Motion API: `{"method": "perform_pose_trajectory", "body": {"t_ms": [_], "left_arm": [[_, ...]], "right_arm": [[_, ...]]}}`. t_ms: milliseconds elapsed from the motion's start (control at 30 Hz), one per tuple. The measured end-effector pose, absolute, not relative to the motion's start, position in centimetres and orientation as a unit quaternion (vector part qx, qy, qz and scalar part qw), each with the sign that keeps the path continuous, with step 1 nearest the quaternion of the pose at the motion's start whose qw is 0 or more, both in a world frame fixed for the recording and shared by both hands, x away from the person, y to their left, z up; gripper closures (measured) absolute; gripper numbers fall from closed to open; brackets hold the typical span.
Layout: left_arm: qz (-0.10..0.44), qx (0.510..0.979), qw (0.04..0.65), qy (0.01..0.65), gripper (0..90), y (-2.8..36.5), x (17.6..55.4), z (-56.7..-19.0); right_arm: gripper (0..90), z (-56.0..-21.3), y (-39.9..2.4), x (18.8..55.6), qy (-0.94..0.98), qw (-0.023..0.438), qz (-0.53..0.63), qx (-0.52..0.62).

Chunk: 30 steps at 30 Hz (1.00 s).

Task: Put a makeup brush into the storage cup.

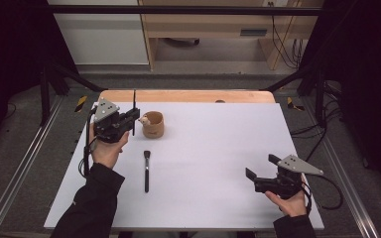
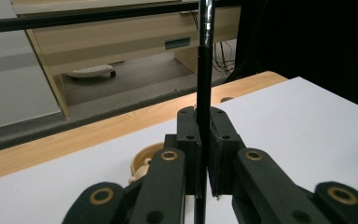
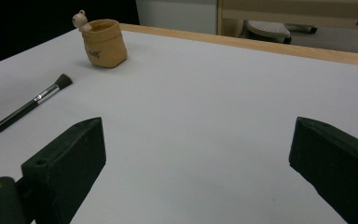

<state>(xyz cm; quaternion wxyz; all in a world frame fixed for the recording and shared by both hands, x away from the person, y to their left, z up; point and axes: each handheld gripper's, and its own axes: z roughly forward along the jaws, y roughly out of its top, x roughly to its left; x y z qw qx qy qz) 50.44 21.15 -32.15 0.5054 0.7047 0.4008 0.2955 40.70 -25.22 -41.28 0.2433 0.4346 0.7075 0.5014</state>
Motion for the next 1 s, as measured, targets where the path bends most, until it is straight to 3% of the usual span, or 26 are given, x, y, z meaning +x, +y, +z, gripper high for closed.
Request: {"method": "perform_pose_trajectory", "body": {"t_ms": [1000], "left_arm": [[0.293, 0.707, 0.498, 0.408, 84.4, 19.7, 55.9, -32.7]], "right_arm": [[4.5, -41.4, -25.0, 40.8, 0.709, 0.244, 0.499, 0.434]]}}
